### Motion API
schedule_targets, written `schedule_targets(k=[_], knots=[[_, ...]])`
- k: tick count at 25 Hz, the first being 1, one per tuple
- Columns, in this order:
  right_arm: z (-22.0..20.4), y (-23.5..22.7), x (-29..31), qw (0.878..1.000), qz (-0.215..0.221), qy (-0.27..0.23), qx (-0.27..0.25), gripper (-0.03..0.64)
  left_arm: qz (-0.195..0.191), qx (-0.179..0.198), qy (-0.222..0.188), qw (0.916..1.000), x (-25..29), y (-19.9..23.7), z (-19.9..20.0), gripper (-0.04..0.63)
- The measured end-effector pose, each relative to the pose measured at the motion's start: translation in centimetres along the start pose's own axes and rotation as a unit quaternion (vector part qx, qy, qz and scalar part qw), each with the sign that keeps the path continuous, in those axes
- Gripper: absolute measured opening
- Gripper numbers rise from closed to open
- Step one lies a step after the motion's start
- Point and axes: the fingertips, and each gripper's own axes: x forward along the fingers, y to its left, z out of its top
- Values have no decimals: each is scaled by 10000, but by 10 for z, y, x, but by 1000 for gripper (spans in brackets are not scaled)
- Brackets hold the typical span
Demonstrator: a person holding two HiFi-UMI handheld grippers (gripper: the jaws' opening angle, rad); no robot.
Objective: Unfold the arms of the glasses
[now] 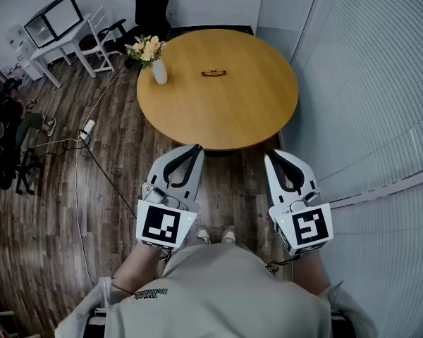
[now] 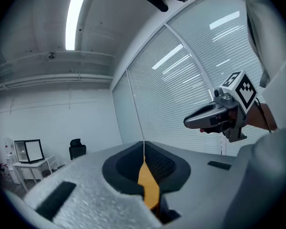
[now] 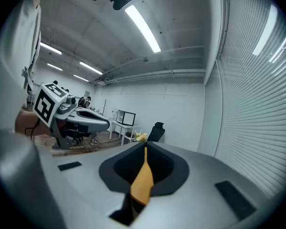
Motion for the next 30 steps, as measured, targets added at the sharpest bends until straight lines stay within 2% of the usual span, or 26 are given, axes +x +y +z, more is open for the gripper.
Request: schedule_targets(k=[3, 8, 15, 18, 25, 30], knots=[[0, -6, 1, 9999, -49, -40, 133, 37, 122, -100, -60, 9999, 2, 3, 4, 28], [-4, -14, -4, 9994, -87, -107, 308, 37, 215, 219, 37, 9995, 6, -4, 1, 28], [-3, -21, -6, 9994, 23, -167, 286, 37, 252, 40, 63, 9997, 10, -10, 3, 28], [-9, -28, -11, 9993, 48, -182, 333, 37, 293, 111, 80, 9995, 13, -17, 3, 28], [-17, -42, -19, 9993, 169, -202, 269, 37, 528, -107, 121, 9985, 25, -21, -1, 28], [-25, -55, -31, 9992, 186, -256, 254, 37, 606, -14, 228, 9979, 31, -32, -4, 28]])
